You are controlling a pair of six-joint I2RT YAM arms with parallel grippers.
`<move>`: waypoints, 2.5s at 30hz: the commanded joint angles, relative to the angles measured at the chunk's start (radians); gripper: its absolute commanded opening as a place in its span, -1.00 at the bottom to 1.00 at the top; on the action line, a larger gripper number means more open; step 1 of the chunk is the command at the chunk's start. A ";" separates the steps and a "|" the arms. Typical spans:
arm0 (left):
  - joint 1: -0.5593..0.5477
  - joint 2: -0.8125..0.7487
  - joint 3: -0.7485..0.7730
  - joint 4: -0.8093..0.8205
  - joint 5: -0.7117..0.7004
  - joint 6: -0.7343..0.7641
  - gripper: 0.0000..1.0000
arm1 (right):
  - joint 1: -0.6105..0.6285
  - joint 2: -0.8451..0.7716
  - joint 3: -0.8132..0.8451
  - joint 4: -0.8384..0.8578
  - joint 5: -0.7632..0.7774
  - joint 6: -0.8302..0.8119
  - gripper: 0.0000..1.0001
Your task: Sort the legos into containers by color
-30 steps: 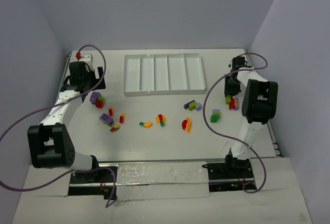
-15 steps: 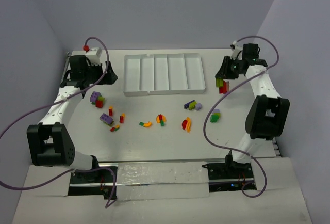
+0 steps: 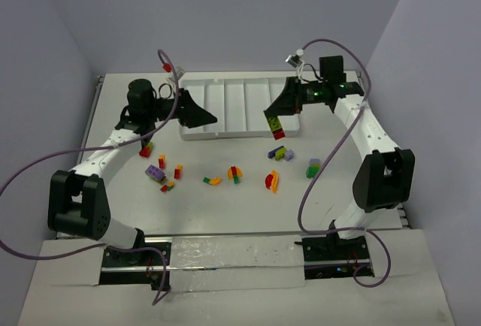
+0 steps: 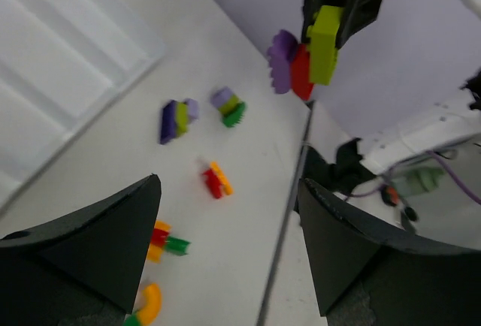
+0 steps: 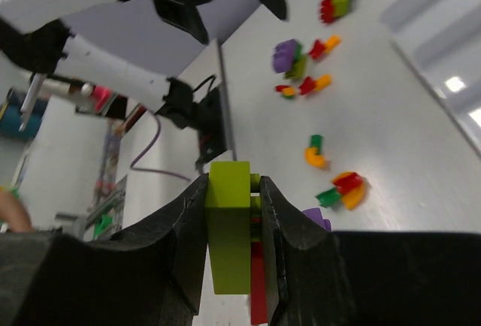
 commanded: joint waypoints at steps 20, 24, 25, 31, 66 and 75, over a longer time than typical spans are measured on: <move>-0.268 0.144 -0.166 0.784 -0.018 -0.487 0.36 | 0.179 0.246 0.365 -0.600 -0.253 -0.254 -1.00; -0.248 0.116 -0.163 0.581 -0.056 -0.401 0.30 | 0.171 0.193 0.303 -0.400 -0.141 0.004 -1.00; -0.236 0.098 -0.153 0.467 -0.075 -0.350 0.30 | 0.166 0.144 0.235 -0.178 0.005 0.265 -1.00; -0.227 0.001 -0.072 0.010 -0.217 -0.093 0.48 | 0.045 -0.070 -0.121 0.472 0.320 0.929 -1.00; -0.497 0.241 0.419 -0.304 -0.664 -0.064 0.89 | 0.151 -0.089 0.040 -0.004 1.004 0.926 -1.00; -0.497 0.305 0.467 -0.308 -0.650 -0.098 0.74 | 0.158 -0.089 0.048 -0.001 0.997 0.926 -1.00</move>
